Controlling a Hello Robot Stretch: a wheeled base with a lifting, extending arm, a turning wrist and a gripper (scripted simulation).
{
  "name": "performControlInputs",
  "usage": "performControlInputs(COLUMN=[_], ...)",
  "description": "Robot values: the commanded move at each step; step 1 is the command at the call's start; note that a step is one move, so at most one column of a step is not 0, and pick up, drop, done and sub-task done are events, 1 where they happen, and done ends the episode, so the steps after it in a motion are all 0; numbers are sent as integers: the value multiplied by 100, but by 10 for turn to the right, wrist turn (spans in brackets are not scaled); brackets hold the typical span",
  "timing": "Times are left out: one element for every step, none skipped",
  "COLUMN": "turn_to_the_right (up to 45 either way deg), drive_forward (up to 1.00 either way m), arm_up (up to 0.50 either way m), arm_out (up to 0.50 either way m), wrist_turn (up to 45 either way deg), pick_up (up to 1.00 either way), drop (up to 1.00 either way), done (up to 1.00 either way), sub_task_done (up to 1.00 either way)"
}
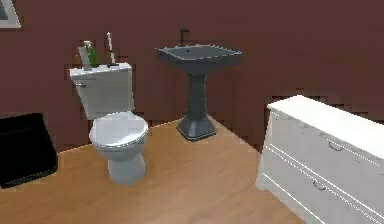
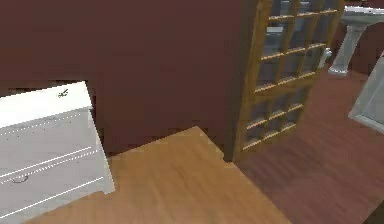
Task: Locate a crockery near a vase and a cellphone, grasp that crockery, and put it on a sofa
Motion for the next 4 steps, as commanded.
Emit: performControlInputs(turn_to_the_right=[450, 450, 420, 0], drive_forward=[0, 0, 0, 100], arm_up=[0, 0, 0, 0], arm_out=[0, 0, 0, 0], wrist_turn=[0, 0, 0, 0], pick_up=[0, 0, 0, 0], drop=[0, 0, 0, 0], done=[0, 0, 0, 0], sub_task_done=[0, 0, 0, 0])
